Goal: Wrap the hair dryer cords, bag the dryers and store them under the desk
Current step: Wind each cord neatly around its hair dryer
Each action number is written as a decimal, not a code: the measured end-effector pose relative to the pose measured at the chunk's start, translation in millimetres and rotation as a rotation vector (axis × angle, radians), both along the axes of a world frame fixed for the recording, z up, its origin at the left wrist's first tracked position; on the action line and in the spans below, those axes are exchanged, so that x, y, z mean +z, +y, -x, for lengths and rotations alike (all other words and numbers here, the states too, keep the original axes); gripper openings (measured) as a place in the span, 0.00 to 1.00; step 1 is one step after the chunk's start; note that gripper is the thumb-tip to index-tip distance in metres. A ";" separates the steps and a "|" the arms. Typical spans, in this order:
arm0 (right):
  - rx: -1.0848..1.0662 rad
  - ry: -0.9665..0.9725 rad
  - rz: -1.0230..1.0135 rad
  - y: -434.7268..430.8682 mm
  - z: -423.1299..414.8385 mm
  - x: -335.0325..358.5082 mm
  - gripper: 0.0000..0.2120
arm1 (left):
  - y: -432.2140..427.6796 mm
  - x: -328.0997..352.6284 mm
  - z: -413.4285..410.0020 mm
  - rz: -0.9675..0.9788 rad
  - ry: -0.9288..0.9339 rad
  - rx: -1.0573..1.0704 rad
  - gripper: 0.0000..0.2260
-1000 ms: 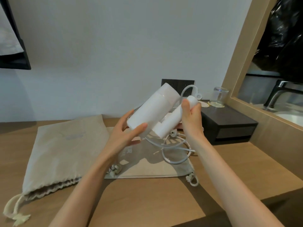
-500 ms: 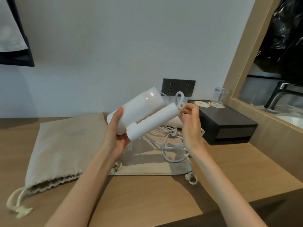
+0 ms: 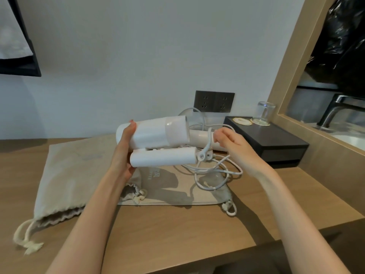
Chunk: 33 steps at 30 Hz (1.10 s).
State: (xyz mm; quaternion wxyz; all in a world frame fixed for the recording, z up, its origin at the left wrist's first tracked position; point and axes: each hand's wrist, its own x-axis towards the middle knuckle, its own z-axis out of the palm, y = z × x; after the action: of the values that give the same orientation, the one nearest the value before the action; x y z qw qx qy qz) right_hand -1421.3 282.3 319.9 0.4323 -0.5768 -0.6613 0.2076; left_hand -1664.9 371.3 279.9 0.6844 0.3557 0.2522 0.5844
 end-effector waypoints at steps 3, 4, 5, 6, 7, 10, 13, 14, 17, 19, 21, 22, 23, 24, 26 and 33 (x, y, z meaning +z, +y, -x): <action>0.052 0.106 -0.064 -1.7 4.0 9.3 0.07 | 2.2 -1.0 3.7 -0.013 0.051 -0.018 0.17; 0.056 0.102 -0.093 -1.8 5.3 12.5 0.06 | 3.2 -1.6 5.4 -0.019 0.071 -0.023 0.18; 0.057 0.085 -0.119 -3.2 7.7 16.3 0.05 | 3.4 -1.5 7.3 -0.025 0.097 -0.025 0.19; 0.058 0.058 -0.140 -4.4 9.8 19.5 0.05 | 3.7 -1.2 9.1 -0.037 0.131 -0.028 0.20; 0.071 0.034 -0.151 -5.8 11.9 22.6 0.04 | 3.8 -1.4 10.6 -0.056 0.173 -0.036 0.22; 0.126 -0.082 -0.118 -7.9 17.0 30.5 0.05 | 1.1 -2.6 7.7 -0.122 0.306 -0.103 0.27; 0.137 -0.175 -0.095 -7.9 21.4 39.2 0.09 | -4.1 -1.2 2.3 -0.146 0.337 -0.205 0.26; 0.136 -0.195 -0.097 -6.9 22.2 41.9 0.10 | -4.5 -0.7 1.9 -0.156 0.346 -0.230 0.25; 0.188 -0.194 -0.078 -2.7 23.6 45.6 0.09 | -7.4 1.5 1.4 -0.182 0.324 -0.318 0.28; 0.232 -0.095 -0.050 1.9 23.2 44.1 0.06 | -9.7 2.4 -0.6 -0.186 0.261 -0.353 0.31; 0.234 0.036 -0.048 5.9 22.5 39.9 0.05 | -10.5 1.8 -2.8 -0.189 0.178 -0.351 0.31; 0.231 0.099 -0.049 7.0 22.4 36.1 0.04 | -11.1 1.5 -4.1 -0.185 0.138 -0.340 0.30; 0.235 0.168 -0.034 7.4 24.2 32.3 0.02 | -11.9 1.7 -5.6 -0.177 0.104 -0.326 0.29; 0.239 0.241 -0.016 9.0 26.1 26.8 0.04 | -11.8 0.9 -7.7 -0.160 0.073 -0.312 0.26; 0.233 0.349 0.029 13.1 33.7 13.8 0.07 | -12.4 0.1 -11.7 -0.098 0.033 -0.281 0.19; 0.044 0.205 0.013 17.7 60.5 -8.1 0.12 | -9.3 -0.7 -19.2 0.104 -0.186 -0.212 0.18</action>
State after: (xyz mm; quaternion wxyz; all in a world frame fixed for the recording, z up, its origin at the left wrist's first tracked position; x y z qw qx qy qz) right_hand -1481.8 300.0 311.8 0.4893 -0.5406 -0.6248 0.2794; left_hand -1645.7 362.0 279.1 0.7802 0.2887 0.1788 0.5253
